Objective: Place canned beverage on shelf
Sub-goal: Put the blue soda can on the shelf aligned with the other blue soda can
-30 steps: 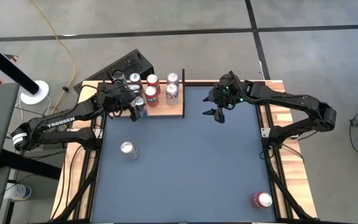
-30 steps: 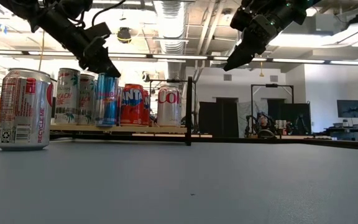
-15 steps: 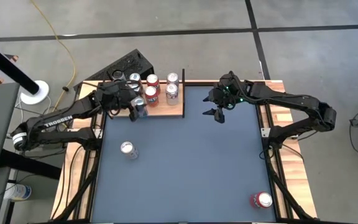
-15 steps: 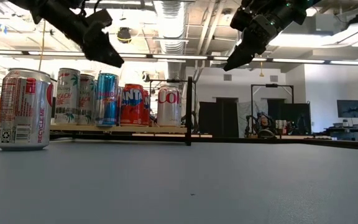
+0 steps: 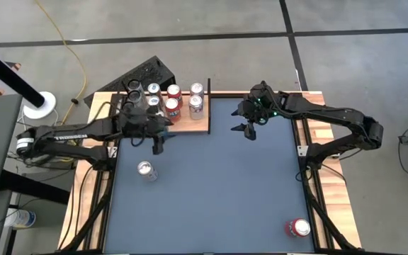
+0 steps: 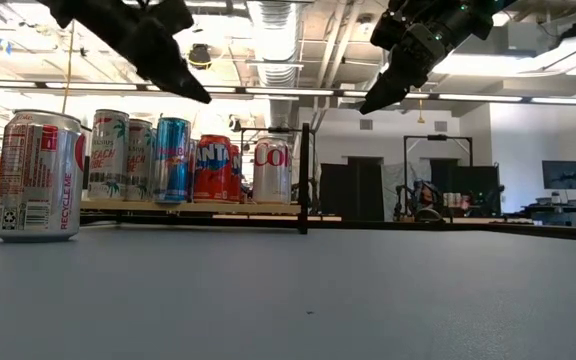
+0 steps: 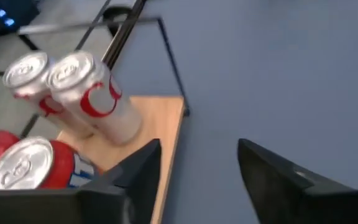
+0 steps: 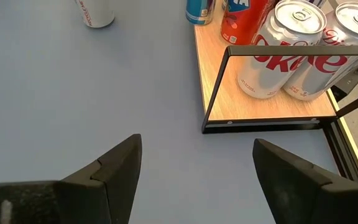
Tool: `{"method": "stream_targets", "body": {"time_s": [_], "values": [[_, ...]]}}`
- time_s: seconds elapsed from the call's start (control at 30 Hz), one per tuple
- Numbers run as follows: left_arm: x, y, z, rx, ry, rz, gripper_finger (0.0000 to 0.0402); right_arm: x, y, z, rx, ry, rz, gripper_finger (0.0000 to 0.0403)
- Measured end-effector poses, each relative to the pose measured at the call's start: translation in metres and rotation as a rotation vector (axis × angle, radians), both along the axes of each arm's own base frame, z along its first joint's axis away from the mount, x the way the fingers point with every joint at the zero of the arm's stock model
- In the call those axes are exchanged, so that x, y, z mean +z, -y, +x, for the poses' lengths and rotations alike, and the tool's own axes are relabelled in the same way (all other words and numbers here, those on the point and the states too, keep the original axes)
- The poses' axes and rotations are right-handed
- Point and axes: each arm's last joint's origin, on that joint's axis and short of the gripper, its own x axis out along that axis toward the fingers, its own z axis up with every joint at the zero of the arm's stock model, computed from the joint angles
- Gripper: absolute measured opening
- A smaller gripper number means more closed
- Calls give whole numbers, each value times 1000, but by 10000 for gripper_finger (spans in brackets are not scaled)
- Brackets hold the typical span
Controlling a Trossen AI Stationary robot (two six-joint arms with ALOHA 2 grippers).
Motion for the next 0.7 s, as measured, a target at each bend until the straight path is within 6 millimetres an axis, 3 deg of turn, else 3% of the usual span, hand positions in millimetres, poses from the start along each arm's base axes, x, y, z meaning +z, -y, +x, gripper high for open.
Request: {"method": "stream_targets", "body": {"time_s": [0.33, 0.7], "values": [[-39, 5, 31, 121, -208, 99, 16, 0, 0, 0, 1, 0, 0, 290], [-60, 9, 41, 244, -366, 274, 0, 0, 0, 0, 1, -1, 1, 290]]}}
